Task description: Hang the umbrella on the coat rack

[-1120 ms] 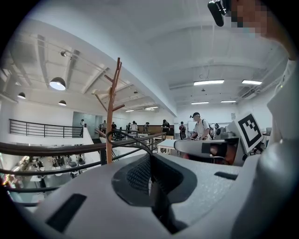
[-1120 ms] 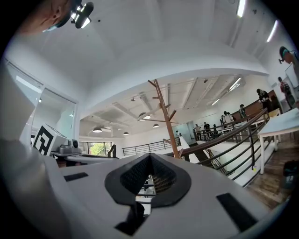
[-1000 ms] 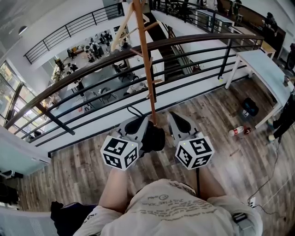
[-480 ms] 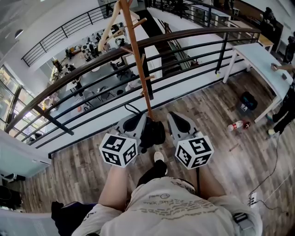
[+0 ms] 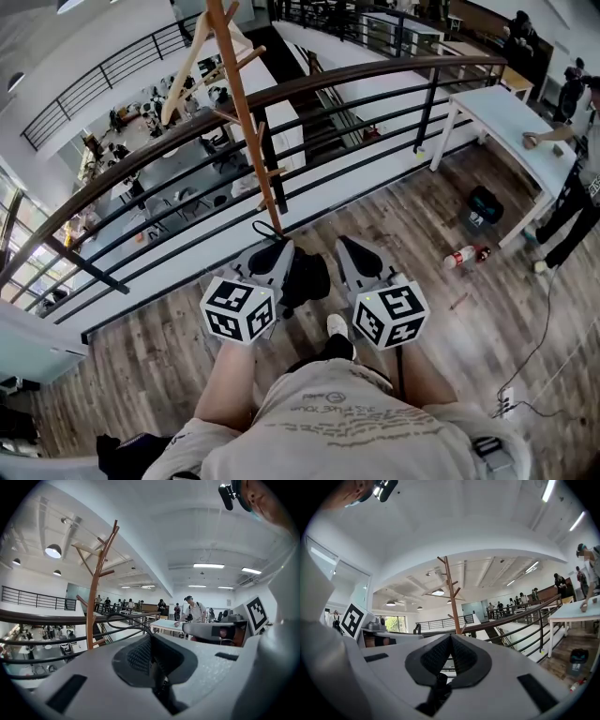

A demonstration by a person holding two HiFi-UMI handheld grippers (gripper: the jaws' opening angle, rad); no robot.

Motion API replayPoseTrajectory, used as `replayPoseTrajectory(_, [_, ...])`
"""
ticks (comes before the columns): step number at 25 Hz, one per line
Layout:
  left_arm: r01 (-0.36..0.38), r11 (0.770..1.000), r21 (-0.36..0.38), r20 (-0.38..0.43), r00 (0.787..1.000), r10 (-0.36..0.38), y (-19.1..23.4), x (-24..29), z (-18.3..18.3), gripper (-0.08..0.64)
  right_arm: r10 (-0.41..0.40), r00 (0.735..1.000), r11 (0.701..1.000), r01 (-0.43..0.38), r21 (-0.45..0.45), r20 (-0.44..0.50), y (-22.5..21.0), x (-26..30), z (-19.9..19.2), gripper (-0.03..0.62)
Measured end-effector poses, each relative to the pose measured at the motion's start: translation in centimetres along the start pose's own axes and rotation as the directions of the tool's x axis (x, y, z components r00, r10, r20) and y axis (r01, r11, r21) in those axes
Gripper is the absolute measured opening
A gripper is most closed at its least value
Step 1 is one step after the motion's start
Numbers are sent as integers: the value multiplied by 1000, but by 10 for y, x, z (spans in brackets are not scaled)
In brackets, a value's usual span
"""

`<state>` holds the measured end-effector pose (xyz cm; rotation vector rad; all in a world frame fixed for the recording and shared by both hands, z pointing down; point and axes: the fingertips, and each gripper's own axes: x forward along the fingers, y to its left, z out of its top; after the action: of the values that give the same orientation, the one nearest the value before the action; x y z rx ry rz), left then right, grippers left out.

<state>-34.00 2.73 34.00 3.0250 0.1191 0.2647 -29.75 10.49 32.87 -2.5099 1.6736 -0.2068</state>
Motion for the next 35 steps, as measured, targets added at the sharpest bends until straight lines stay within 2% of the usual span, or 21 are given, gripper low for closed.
replayPoseTrajectory(7, [26,1000,-7,0,1000,-26,19,50,1,3,-34,999,999,34,4,-14,-44,27,-3,3])
replayPoseTrajectory(13, [56,998,-39,-31,998,-57,39,124,-6,3,-75,997,997,75,-8,-27,-108,61,1,2])
replayPoseTrajectory(16, [59,998,-38,-22,998,-60,49,160,-1,3,-96,995,995,95,-19,-24,-143,79,9,2])
replayPoseTrajectory(22, [69,997,-23,35,997,-68,74,226,26,4,-101,995,993,99,-59,-19,-195,128,30,2])
replayPoseTrajectory(28, [95,996,-3,73,993,-94,103,282,63,3,-112,994,984,111,-141,5,-233,183,57,2])
replayPoseTrajectory(35, [82,996,-28,40,996,-81,127,310,46,3,-65,997,997,63,-50,-49,-256,226,34,3])
